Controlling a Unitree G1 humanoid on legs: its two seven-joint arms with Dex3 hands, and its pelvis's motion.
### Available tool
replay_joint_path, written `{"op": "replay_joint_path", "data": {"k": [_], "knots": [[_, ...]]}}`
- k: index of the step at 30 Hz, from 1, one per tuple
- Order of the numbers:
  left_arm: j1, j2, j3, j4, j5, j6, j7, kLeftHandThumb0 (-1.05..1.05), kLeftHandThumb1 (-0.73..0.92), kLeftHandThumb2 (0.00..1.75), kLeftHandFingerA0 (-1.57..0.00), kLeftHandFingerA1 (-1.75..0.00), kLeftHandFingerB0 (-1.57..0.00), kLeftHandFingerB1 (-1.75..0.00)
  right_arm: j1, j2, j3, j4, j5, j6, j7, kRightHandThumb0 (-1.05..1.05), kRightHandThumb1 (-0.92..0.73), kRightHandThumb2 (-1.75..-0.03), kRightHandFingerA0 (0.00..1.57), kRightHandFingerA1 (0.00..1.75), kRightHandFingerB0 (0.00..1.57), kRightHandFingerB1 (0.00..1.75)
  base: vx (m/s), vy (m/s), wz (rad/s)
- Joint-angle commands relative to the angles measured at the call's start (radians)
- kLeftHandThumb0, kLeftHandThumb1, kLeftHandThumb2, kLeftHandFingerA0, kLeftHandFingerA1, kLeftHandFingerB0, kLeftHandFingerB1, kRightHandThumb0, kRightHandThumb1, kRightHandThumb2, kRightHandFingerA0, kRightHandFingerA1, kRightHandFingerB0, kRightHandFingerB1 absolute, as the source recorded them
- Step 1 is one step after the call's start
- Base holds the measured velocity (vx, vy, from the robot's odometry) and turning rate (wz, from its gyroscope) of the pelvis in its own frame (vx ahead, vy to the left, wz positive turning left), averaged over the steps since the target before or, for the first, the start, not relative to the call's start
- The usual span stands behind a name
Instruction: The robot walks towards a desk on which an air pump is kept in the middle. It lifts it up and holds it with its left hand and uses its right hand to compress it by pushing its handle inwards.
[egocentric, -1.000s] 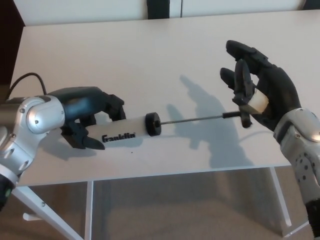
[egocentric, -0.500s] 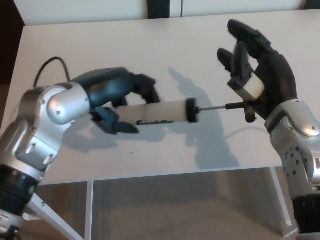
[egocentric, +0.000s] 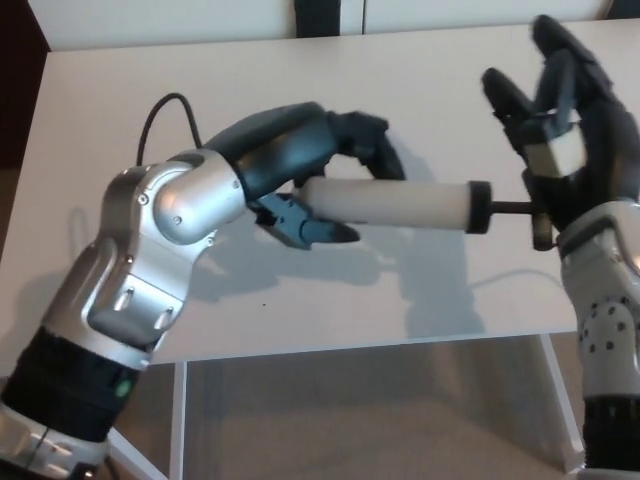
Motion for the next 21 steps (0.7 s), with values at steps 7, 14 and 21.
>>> {"op": "replay_joint_path", "data": {"k": [7, 14, 21], "knots": [[-0.006, -0.085, -0.06, -0.142, -0.018, 0.109, -0.002, -0.19, 0.78, 0.73, -0.96, -1.21, -0.75, -1.08, -0.034, 0.067, -0.082, -0.023, 0.15, 0.008, -0.062, -0.79, -0.87, -0.67, 0.32, 0.35, 0.27, 0.31, 0.0, 0.0, 0.0], [0.013, -0.015, -0.03, -0.087, -0.014, 0.08, 0.023, -0.09, 0.78, 0.72, -1.0, -1.26, -0.7, -1.15, 0.048, 0.024, -0.078, -0.084, 0.132, 0.022, -0.059, -0.78, -0.92, -0.68, 0.27, 0.33, 0.24, 0.3, 0.0, 0.0, 0.0], [-0.007, 0.036, 0.005, 0.091, -0.011, 0.046, 0.077, -0.08, 0.8, 0.72, -1.0, -1.24, -0.7, -1.13, 0.203, -0.027, -0.069, -0.163, 0.09, -0.044, -0.003, -0.79, -0.89, -0.68, 0.27, 0.33, 0.25, 0.29, 0.0, 0.0, 0.0]]}}
